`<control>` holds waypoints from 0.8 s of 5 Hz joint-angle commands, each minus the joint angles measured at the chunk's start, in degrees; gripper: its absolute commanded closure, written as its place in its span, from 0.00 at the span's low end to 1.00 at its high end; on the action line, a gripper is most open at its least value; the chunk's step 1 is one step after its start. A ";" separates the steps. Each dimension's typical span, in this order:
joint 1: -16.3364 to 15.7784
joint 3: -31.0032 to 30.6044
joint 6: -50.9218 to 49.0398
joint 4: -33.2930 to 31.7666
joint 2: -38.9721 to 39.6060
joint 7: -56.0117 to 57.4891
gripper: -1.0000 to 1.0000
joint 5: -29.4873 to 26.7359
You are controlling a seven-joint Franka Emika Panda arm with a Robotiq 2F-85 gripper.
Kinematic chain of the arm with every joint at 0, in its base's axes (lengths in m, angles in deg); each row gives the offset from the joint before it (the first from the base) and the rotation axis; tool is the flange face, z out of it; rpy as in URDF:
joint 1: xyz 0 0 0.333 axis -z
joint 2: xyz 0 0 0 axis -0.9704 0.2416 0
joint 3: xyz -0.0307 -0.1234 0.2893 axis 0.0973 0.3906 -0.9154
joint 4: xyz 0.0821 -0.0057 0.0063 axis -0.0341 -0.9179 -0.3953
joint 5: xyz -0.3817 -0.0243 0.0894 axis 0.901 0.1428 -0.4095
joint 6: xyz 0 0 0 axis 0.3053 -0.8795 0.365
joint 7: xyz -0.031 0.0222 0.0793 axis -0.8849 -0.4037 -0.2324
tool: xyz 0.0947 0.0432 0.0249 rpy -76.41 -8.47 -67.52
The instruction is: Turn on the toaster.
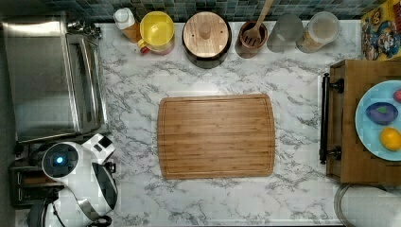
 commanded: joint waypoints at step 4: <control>-5.97 -1.01 6.19 -20.84 11.58 -7.16 1.00 11.74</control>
